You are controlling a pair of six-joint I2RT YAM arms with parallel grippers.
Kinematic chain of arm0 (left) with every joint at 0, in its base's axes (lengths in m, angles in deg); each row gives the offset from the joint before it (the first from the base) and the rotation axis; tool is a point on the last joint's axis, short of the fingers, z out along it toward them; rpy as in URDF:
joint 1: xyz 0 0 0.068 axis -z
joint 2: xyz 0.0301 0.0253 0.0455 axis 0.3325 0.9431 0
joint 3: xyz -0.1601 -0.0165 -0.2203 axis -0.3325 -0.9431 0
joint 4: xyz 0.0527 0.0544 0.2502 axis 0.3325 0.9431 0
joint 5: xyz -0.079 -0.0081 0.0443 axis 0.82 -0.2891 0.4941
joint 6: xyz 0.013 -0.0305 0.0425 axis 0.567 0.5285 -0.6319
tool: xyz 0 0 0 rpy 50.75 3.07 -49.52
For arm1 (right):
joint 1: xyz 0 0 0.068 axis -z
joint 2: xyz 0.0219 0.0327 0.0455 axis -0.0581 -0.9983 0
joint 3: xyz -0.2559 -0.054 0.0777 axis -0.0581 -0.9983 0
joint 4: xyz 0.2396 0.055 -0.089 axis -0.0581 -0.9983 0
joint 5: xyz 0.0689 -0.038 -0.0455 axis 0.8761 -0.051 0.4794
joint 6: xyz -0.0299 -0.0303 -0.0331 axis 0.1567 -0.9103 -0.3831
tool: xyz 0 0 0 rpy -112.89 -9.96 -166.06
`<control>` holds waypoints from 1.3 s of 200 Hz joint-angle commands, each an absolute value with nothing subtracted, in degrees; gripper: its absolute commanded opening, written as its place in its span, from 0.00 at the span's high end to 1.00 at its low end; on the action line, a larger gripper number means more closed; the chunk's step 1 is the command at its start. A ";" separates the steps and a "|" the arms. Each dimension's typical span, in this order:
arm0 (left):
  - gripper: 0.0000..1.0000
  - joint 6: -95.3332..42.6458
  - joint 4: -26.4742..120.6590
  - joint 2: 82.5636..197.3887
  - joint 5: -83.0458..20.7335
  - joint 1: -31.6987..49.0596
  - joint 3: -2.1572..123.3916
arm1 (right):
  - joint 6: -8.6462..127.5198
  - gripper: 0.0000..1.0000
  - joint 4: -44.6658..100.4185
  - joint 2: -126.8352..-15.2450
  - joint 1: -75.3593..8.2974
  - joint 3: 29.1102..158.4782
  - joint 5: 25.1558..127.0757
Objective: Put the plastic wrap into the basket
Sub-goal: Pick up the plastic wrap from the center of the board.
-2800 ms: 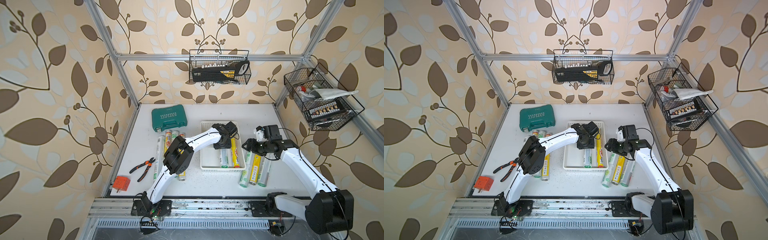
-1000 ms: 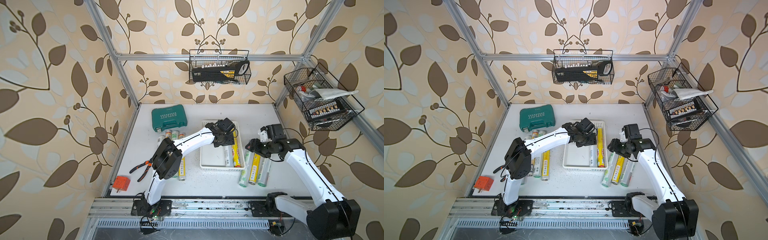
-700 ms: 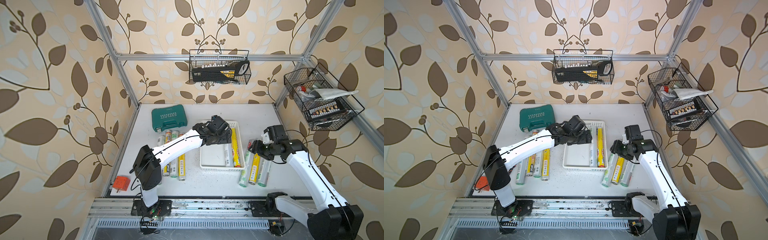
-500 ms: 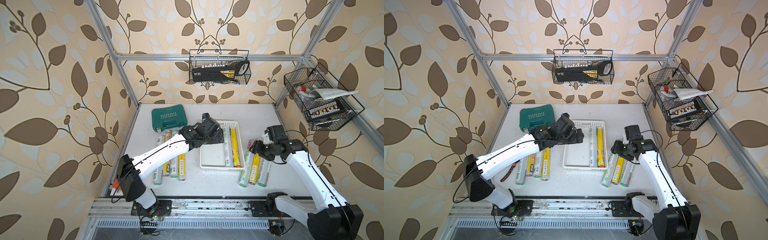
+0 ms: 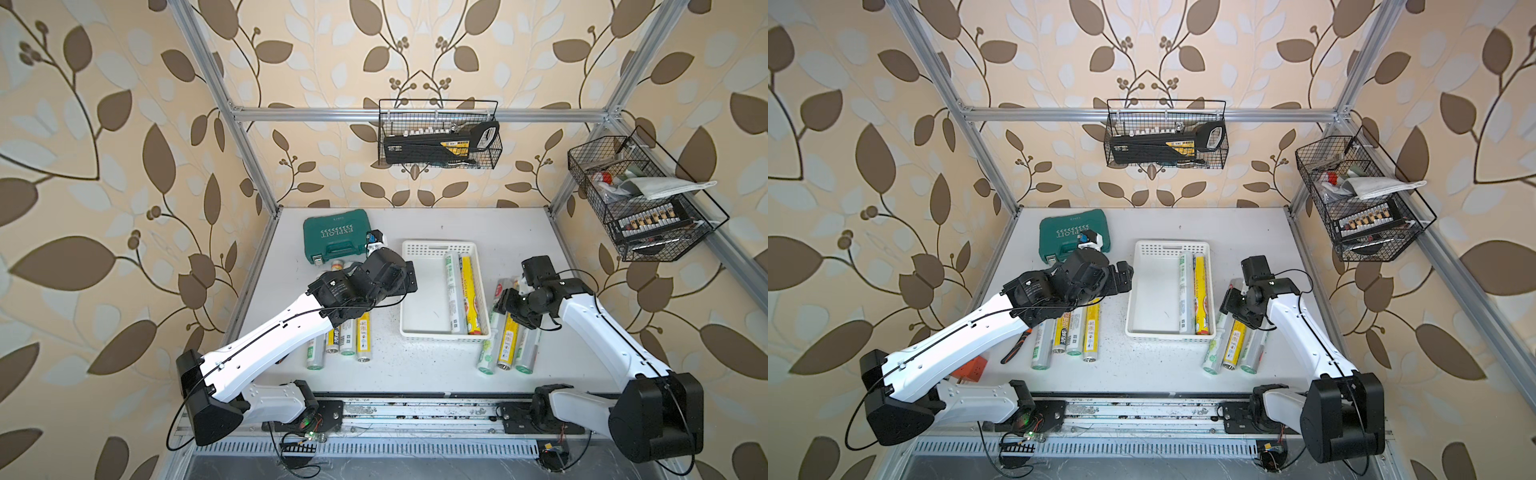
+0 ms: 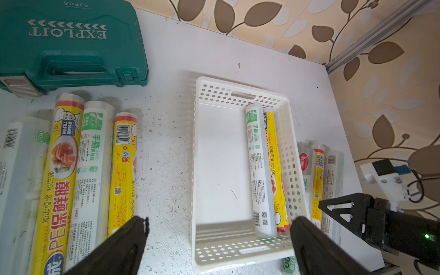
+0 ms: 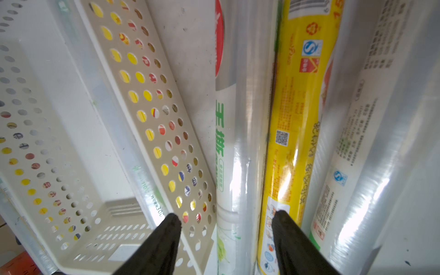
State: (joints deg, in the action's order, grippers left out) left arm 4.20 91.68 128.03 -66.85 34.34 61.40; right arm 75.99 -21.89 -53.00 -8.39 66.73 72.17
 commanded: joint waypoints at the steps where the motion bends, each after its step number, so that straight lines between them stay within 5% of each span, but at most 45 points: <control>1: 0.01 3.19 92.32 127.11 -69.13 34.79 61.25 | 77.29 0.36 -19.63 -54.95 -8.09 65.08 70.64; 260: 0.01 3.02 91.79 130.26 -69.12 34.80 63.67 | 78.60 0.38 -11.43 -68.55 -8.08 64.22 70.84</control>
State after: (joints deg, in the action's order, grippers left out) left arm 4.20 92.51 129.10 -68.79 34.34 61.33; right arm 77.67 -11.64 -67.28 -8.30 63.32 71.60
